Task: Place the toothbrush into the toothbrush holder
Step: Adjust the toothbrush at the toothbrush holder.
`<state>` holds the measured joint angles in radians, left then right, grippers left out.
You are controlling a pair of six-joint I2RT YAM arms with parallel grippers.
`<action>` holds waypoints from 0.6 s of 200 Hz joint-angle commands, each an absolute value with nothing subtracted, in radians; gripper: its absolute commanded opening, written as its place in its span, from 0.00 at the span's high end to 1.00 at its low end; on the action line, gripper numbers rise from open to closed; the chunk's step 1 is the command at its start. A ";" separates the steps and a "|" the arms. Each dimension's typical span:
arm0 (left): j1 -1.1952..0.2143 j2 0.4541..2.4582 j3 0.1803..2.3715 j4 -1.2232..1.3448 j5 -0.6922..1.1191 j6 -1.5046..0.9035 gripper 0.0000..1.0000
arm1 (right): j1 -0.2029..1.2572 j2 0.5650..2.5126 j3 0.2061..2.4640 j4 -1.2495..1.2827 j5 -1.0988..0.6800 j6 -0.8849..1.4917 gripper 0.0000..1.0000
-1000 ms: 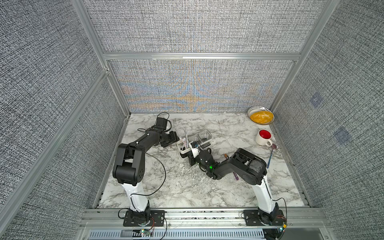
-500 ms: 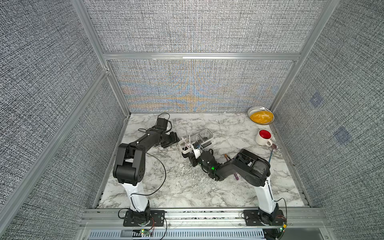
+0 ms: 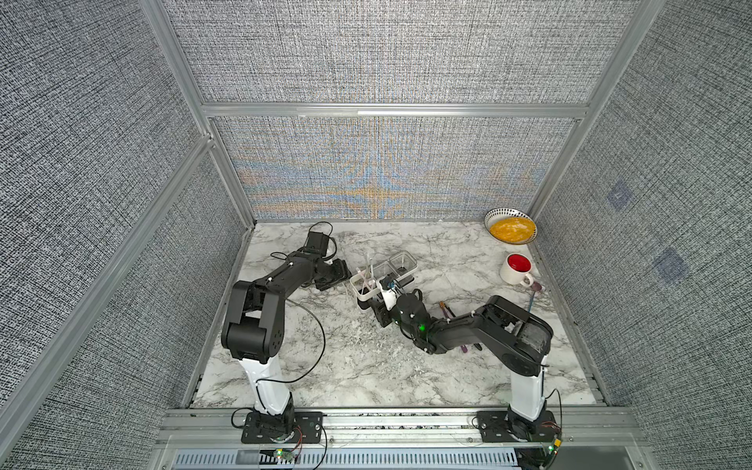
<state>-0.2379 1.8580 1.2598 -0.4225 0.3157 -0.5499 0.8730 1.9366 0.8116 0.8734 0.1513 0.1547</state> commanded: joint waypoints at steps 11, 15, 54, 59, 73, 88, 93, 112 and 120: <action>-0.238 1.851 1.258 -0.426 0.319 -0.541 0.31 | 0.873 1.929 0.777 0.828 0.156 0.171 0.49; -0.238 1.851 1.258 -0.426 0.320 -0.541 0.31 | 0.872 1.929 0.777 0.827 0.156 0.173 0.49; -0.238 1.838 1.258 -0.439 0.308 -0.537 0.31 | 0.872 1.899 0.769 0.744 0.146 0.187 0.41; -0.238 1.836 1.258 -0.440 0.307 -0.537 0.31 | 0.872 1.887 0.760 0.734 0.149 0.187 0.40; -0.238 1.832 1.256 -0.442 0.302 -0.537 0.31 | 0.873 1.841 0.715 0.714 0.169 0.191 0.37; -0.238 1.829 1.254 -0.439 0.299 -0.535 0.31 | 0.869 1.759 0.656 0.676 0.182 0.203 0.36; -0.238 1.826 1.251 -0.434 0.300 -0.535 0.31 | 0.867 1.729 0.640 0.658 0.185 0.207 0.35; -0.239 1.809 1.230 -0.401 0.298 -0.541 0.31 | 0.859 1.600 0.592 0.551 0.220 0.212 0.35; -0.239 1.801 1.222 -0.387 0.295 -0.544 0.31 | 0.855 1.547 0.581 0.494 0.242 0.211 0.34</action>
